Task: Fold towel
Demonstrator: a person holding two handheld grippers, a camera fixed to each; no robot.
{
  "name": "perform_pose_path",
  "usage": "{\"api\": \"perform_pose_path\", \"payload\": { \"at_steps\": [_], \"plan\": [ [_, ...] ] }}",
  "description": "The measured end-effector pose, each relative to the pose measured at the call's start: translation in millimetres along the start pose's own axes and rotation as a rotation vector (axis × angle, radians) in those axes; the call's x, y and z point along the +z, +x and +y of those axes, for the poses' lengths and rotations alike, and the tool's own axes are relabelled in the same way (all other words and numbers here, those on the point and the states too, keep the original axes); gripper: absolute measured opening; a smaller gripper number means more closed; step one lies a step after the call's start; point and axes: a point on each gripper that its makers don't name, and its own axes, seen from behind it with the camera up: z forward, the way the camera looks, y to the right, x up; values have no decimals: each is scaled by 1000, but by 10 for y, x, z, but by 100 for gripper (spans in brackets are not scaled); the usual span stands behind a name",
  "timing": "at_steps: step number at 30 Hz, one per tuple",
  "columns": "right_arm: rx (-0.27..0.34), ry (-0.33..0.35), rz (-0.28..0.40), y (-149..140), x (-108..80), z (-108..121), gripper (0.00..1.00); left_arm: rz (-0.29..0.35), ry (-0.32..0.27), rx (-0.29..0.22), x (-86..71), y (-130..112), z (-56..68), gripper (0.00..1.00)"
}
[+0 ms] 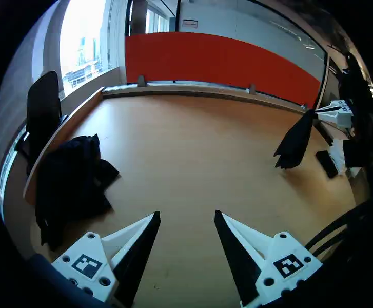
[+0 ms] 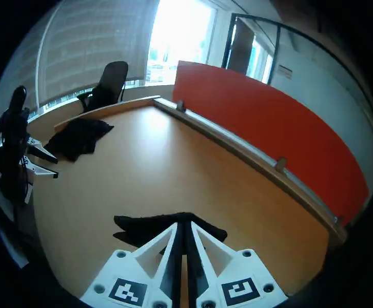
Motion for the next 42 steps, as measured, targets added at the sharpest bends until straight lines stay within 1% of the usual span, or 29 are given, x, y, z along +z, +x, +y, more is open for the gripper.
{"api": "perform_pose_path", "payload": {
  "at_steps": [9,21,42],
  "plan": [
    [47,-65,-36,-218,-135,350,4,1,-14,9,39,40,75,78],
    [111,-151,-62,-455,-319,879,4,-4,-24,24,90,78,144,78],
    [175,-283,-105,-787,-645,1783,4,-13,-25,45,191,185,206,78]
  ]
}}
